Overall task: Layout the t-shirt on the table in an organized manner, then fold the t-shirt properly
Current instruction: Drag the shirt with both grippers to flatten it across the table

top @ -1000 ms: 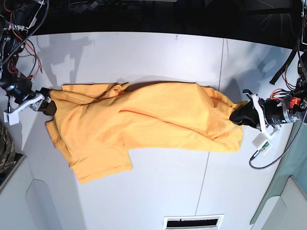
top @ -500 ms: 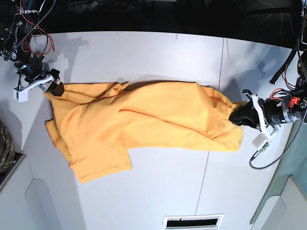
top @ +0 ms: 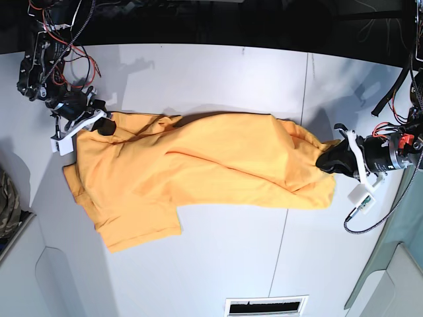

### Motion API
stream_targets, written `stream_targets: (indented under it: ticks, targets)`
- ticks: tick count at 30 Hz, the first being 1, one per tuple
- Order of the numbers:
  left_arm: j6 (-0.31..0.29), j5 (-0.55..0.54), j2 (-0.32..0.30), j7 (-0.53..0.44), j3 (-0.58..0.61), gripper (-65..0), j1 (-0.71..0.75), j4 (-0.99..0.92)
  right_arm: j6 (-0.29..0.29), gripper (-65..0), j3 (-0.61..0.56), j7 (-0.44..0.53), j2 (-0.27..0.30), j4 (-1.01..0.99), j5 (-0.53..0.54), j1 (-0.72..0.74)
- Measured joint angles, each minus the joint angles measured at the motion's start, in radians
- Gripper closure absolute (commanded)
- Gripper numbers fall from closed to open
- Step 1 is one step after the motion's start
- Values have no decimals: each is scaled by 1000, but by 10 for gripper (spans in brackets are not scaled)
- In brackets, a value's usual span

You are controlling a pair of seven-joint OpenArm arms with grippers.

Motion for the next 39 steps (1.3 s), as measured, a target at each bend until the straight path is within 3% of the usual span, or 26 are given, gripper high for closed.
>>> stream_targets:
  ticks: [3,7,13,19,25,30,34,35,39]
  targets:
    - [0,-11,-12,33,0,0,0,0,0,0,58,-70,0,132,19,-17]
    - [0,-123,-34,91,0,0,0,0,3,0,131,-106,30,288,44,-99]
    - [0,-192,-78,136,0,0,0,2,5,0,230,-118,115,352,137,-224]
    - [-4,-257,-110,168,0,0,55,5,13,0,287,-121,125,356,180,-319]
    - [-4,-256,-85,176,0,0,163,5,11,-168,288,-120,125,353,173,-367]
    - [-4,-248,-51,177,-1,-2,223,5,4,-181,290,-116,124,353,170,-378]
    - [-3,-246,-51,177,-2,-230,259,5,4,-186,291,-113,107,353,170,-378]
    - [-3,-246,-51,178,-2,-256,262,5,4,-204,291,-113,101,353,170,-378]
    - [-3,-287,-46,177,-26,-257,245,5,4,-296,291,-97,94,351,169,-378]
